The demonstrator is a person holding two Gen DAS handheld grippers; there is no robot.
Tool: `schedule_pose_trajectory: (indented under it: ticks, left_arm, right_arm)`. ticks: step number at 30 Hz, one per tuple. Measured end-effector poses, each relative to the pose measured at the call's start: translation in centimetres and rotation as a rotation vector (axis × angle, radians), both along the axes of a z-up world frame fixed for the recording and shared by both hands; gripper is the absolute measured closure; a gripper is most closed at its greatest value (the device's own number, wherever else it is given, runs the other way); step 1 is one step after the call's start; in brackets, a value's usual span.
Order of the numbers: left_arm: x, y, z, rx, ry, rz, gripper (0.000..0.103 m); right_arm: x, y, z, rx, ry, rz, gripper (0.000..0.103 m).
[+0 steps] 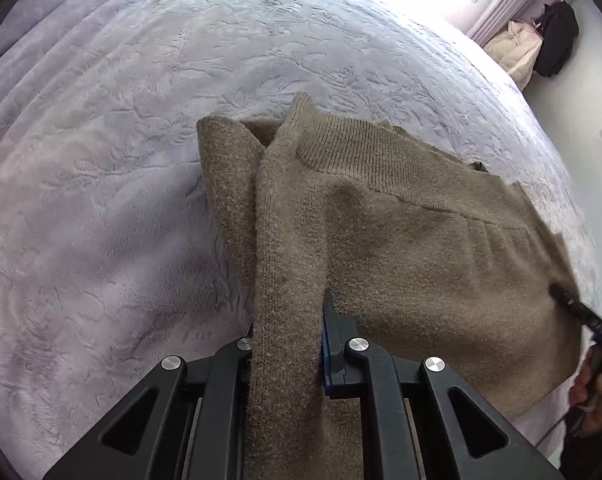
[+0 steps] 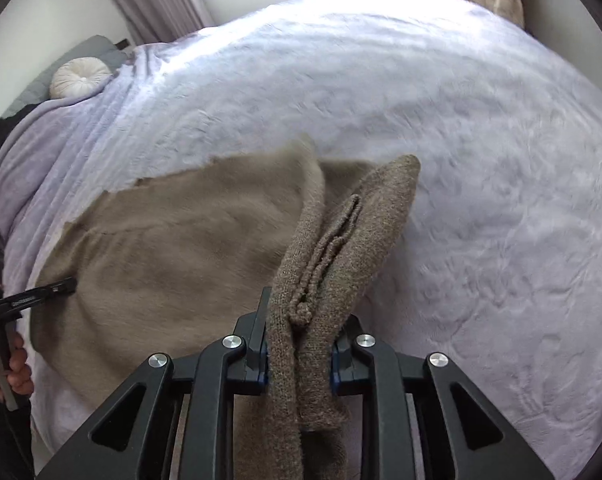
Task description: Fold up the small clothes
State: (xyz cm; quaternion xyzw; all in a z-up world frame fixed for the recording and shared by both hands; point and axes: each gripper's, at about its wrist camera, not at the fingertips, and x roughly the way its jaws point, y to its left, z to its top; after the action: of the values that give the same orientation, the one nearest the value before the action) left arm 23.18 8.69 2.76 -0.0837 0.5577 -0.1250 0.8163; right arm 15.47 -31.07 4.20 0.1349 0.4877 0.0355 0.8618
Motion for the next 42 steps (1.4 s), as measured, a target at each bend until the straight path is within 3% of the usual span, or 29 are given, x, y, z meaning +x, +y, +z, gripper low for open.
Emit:
schedule_pose_trajectory:
  ticks: [4, 7, 9, 14, 17, 19, 20, 21, 22, 23, 24, 26, 28, 31, 33, 36, 38, 40, 42]
  left_arm:
    - [-1.0, 0.2, 2.9, -0.02, -0.043, -0.018, 0.089]
    - [-1.9, 0.1, 4.7, -0.008, -0.049, -0.026, 0.089]
    - [-3.1, 0.2, 5.3, -0.004, -0.021, -0.031, 0.089]
    - [-6.6, -0.3, 4.2, 0.007, 0.042, -0.07, 0.089]
    - [-7.2, -0.7, 1.6, 0.045, 0.074, -0.09, 0.089]
    - [-7.5, -0.4, 0.6, 0.039, 0.071, -0.098, 0.086]
    - [-7.7, 0.2, 0.6, 0.025, 0.069, -0.088, 0.075]
    - [-8.0, 0.9, 0.7, 0.019, 0.066, -0.07, 0.057]
    - [-8.5, 1.7, 1.2, 0.037, 0.046, -0.043, 0.045]
    - [-9.0, 2.6, 1.8, 0.067, 0.015, -0.012, 0.024]
    - [-9.8, 3.8, 2.6, 0.102, -0.03, 0.028, 0.019]
    - [-11.1, 5.3, 3.8, 0.12, -0.081, 0.076, 0.019]
    - [-12.0, 5.3, 5.0, 0.103, -0.129, 0.09, 0.019]
    - [-13.4, 1.4, 6.1, 0.044, -0.183, 0.008, 0.019]
    - [-14.4, -1.8, 5.9, 0.03, -0.216, -0.072, 0.019]
    - [-15.6, -5.8, 3.9, 0.111, -0.196, -0.175, 0.019]
    - [-16.5, -6.4, 1.8, 0.193, -0.153, -0.193, 0.019]
    - [-17.3, -5.8, -0.9, 0.211, -0.086, -0.195, 0.019]
    - [-18.3, -5.3, -0.7, 0.204, -0.13, -0.206, 0.019]
  right_arm:
    - [-1.8, -1.0, 1.7, 0.071, -0.066, -0.025, 0.084]
    - [-2.8, 0.3, 4.9, 0.016, -0.105, 0.009, 0.084]
    - [-3.7, 0.7, 6.0, -0.014, -0.071, 0.009, 0.084]
    - [-6.8, 0.1, 6.3, -0.011, -0.008, -0.009, 0.084]
    - [-7.0, -0.1, 4.1, -0.04, 0.038, -0.008, 0.083]
    - [-6.8, 0.1, 2.1, -0.085, 0.096, 0.006, 0.075]
    - [-7.1, 0.0, 1.6, -0.105, 0.102, 0.004, 0.063]
    - [-7.6, -0.2, 1.5, -0.134, 0.091, -0.005, 0.052]
    - [-8.2, -0.4, 1.8, -0.166, 0.072, -0.018, 0.048]
    - [-9.2, -0.9, 2.5, -0.209, 0.039, -0.04, 0.045]
    - [-10.4, -1.3, 3.0, -0.242, 0.01, -0.066, 0.045]
    - [-12.9, -1.6, 4.9, -0.277, -0.069, -0.107, 0.045]
    - [-14.8, -0.7, 6.1, -0.257, -0.137, -0.079, 0.045]
    - [-15.9, 3.4, 6.1, -0.219, -0.162, 0.041, 0.044]
    - [-16.1, 6.4, 4.8, -0.192, -0.145, 0.137, 0.045]
    - [-16.7, 9.0, 2.2, -0.233, -0.08, 0.174, 0.045]
    - [-17.4, 8.7, 0.3, -0.269, -0.019, 0.153, 0.045]
    - [-18.8, 7.5, -1.3, -0.221, 0.025, 0.119, 0.045]
    - [-19.5, 6.9, -1.3, -0.188, 0.021, 0.12, 0.045]
